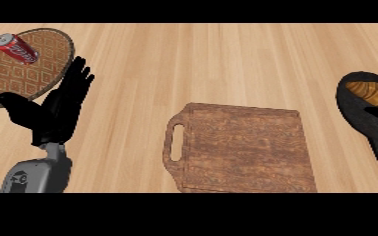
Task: Pick the croissant from the cutting board and place it in the pan
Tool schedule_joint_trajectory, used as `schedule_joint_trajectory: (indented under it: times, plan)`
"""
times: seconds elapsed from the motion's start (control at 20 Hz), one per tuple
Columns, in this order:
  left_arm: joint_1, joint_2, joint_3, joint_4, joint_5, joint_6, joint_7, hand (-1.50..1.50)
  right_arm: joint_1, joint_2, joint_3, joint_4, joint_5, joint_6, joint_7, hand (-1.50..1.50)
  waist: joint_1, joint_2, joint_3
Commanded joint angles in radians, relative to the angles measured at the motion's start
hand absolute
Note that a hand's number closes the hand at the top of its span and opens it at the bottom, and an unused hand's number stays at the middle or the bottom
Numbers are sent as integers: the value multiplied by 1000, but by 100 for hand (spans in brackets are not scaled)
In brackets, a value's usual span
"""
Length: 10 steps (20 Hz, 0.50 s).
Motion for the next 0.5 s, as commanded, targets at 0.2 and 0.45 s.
schedule_joint_trajectory:
  times: [0.2,0.45]
  plan:
    - [-11,24,37,9,20,-10,16,0,14,-78,-183,31,-240,63,-251,-150,-20,-4,1]
    - [-31,5,14,-25,0,24,63,0,57,-94,-310,41,-406,192,-308,-150,-35,-11,-1]
